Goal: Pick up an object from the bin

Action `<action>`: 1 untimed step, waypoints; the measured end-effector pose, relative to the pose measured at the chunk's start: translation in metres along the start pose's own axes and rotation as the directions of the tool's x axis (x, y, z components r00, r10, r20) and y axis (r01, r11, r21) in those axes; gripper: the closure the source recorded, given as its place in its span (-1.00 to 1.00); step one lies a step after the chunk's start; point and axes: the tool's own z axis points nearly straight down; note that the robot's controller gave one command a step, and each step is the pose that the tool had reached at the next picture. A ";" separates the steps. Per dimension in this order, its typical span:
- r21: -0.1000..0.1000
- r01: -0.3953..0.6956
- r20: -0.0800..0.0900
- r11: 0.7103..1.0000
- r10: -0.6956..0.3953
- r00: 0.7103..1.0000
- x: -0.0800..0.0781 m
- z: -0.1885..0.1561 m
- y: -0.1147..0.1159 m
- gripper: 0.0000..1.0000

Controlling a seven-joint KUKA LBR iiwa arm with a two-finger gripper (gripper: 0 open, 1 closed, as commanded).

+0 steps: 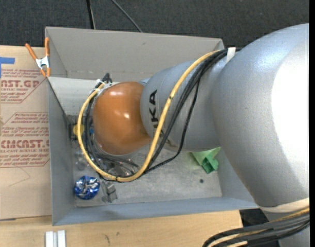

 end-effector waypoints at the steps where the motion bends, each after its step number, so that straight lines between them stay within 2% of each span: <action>1: 0.000 -0.001 0.006 1.000 0.001 1.000 -0.002 -0.003 0.000 1.00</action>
Offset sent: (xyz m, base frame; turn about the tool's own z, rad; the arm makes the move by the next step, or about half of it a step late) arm 0.0000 0.0000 0.0000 0.0000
